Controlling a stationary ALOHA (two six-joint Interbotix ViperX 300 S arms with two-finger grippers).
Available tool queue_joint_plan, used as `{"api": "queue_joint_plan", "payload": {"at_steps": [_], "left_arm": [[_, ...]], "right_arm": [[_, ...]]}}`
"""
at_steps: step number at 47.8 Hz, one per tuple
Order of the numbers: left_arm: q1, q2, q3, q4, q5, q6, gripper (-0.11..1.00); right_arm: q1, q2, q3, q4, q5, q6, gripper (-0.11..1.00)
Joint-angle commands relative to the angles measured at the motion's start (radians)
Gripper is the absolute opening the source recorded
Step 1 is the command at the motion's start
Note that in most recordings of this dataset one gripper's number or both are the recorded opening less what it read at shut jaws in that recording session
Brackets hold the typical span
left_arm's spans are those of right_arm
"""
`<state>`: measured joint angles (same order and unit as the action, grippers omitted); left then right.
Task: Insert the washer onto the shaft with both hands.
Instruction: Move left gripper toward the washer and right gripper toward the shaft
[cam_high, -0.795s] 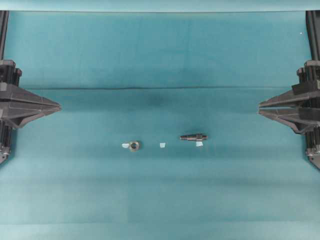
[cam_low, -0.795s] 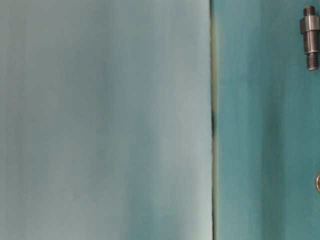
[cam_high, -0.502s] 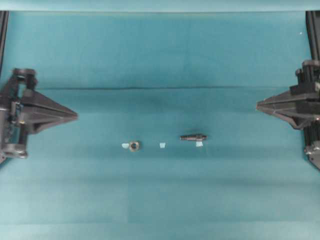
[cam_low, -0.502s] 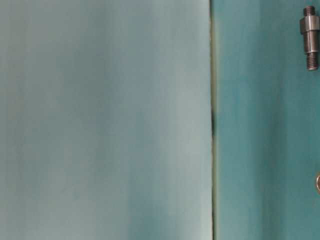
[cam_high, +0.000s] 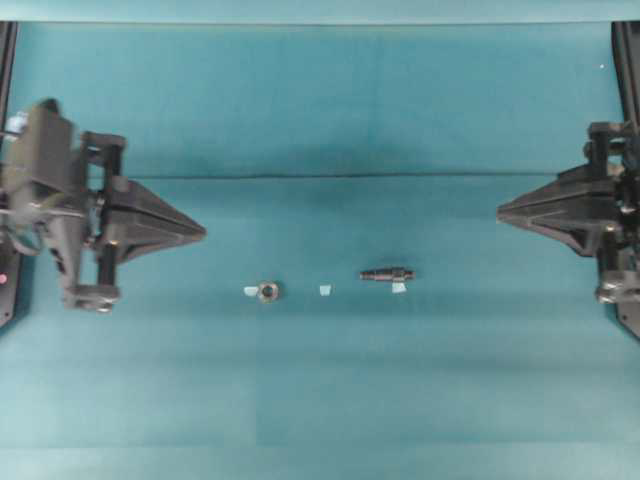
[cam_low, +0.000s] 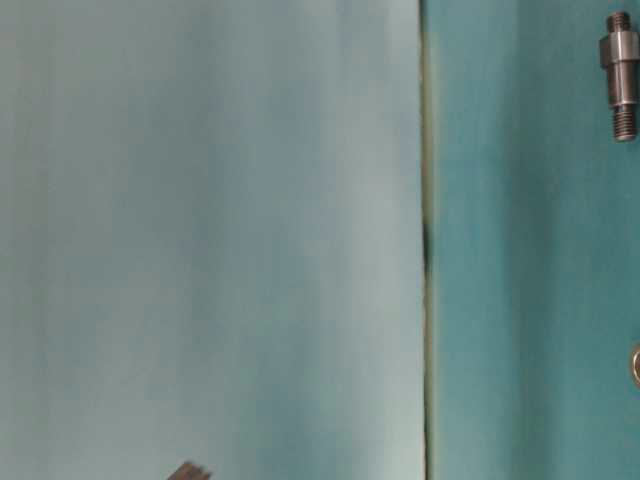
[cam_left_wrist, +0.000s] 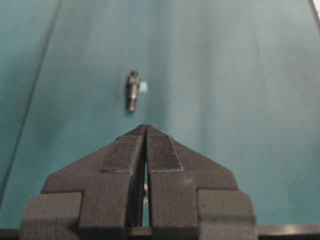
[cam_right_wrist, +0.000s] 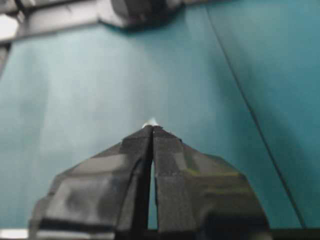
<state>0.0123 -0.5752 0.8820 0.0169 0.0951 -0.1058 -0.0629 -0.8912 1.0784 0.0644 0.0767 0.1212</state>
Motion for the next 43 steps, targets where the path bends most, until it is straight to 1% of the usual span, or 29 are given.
{"api": "queue_joint_plan", "payload": {"at_steps": [1,7,13,20,23,27,34,43], "left_arm": [[0.002,0.037,-0.055,0.003,0.012,0.012,0.03],[0.002,0.091,-0.094,0.003,0.048,0.032,0.03],[0.002,0.147,-0.140,0.003,0.121,0.052,0.03],[0.000,0.227,-0.212,0.003,0.267,0.063,0.03],[0.002,0.261,-0.239,0.003,0.296,0.064,0.03],[0.002,0.302,-0.268,0.003,0.302,0.064,0.03],[0.003,0.370,-0.302,0.003,0.314,0.064,0.03],[0.003,0.433,-0.344,0.003,0.341,0.064,0.03]], "right_arm": [[-0.012,0.040,-0.048,0.002,0.049,0.009,-0.08],[-0.015,0.129,-0.095,-0.008,0.155,0.008,-0.08],[-0.015,0.219,-0.140,-0.026,0.230,0.006,-0.08],[-0.015,0.316,-0.187,-0.028,0.284,0.000,-0.08],[-0.015,0.356,-0.210,-0.028,0.296,-0.005,-0.08],[-0.011,0.400,-0.238,-0.034,0.316,-0.017,-0.08],[-0.009,0.477,-0.288,-0.049,0.377,-0.057,-0.08],[-0.008,0.563,-0.347,-0.060,0.443,-0.147,-0.08]]}}
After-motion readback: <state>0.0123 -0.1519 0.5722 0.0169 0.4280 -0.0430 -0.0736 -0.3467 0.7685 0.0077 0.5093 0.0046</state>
